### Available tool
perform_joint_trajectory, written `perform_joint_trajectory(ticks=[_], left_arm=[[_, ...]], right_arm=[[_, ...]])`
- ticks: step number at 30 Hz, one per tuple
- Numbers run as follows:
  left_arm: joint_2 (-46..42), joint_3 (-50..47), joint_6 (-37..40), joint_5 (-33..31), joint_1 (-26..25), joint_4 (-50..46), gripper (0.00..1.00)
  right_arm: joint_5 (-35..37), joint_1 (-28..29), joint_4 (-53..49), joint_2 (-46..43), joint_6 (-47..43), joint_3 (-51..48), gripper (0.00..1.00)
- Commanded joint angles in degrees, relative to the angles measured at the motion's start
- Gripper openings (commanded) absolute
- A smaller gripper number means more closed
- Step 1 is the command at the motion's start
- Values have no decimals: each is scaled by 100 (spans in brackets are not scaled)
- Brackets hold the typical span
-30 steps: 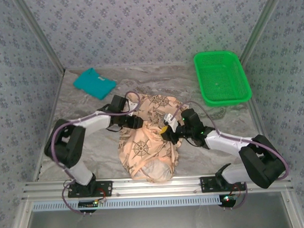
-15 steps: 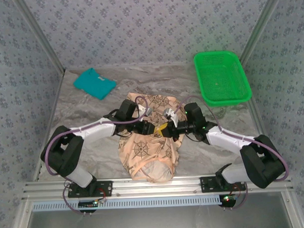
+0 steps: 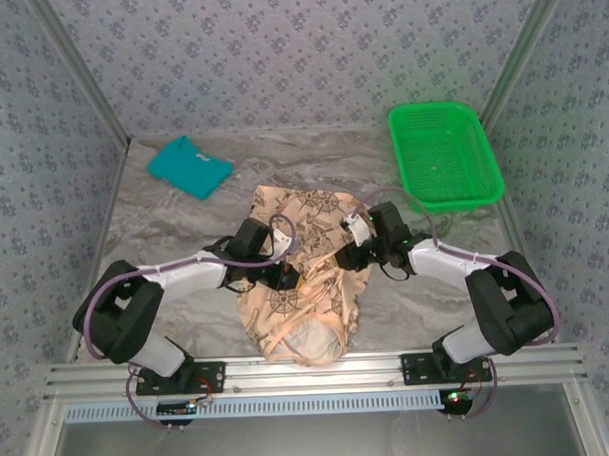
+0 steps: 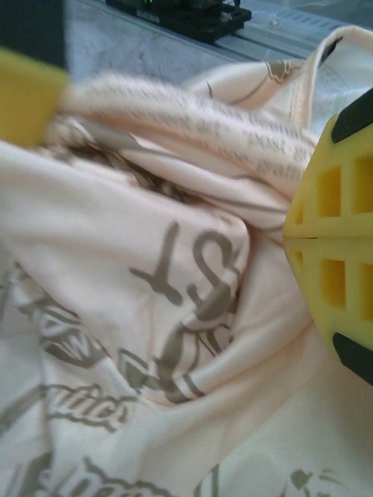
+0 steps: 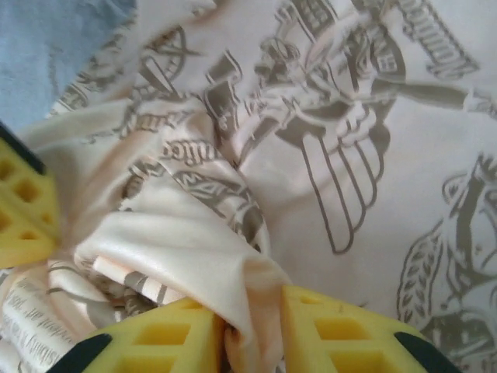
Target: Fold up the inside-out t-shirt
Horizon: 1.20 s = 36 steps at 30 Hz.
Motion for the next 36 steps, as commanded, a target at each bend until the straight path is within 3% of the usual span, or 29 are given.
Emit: perform_joint_trajectory(ticks=[1,4,7,11,15,18,26,28,31,33,36], left_arm=[[-305,-102,193,209,-27,276,0],[-345,-92,256,224,-31,248,5],[-507,-68,197,185,-32,328,20],[-583,20,587,-209,-61,217,34],[-14,422,1325,-204,-65,-169,34],[438,639,1418,-42,-68,-239,34],[349,371,962,199,72,268,34],[312,299,984,178,79,272,34],[238,206,947,186,115,356,34],[118,116,934,184,120,511,35],[-37,64,1001,169,127,609,35]], right_arm=[[1114,291,-649,-84,-256,291,40],[1753,470,-1023,-337,-337,403,43],[2158,649,-1234,-855,-386,336,44],[1670,891,-1557,-1147,-832,495,44],[1151,1227,-1361,-822,-873,697,44],[997,1312,-997,-444,-593,743,44],[2074,1612,-585,252,417,857,45],[2211,1671,-540,316,527,870,36],[2342,1679,-529,360,609,922,10],[2258,1643,-424,222,635,855,2],[1622,1443,-303,-91,692,755,0]])
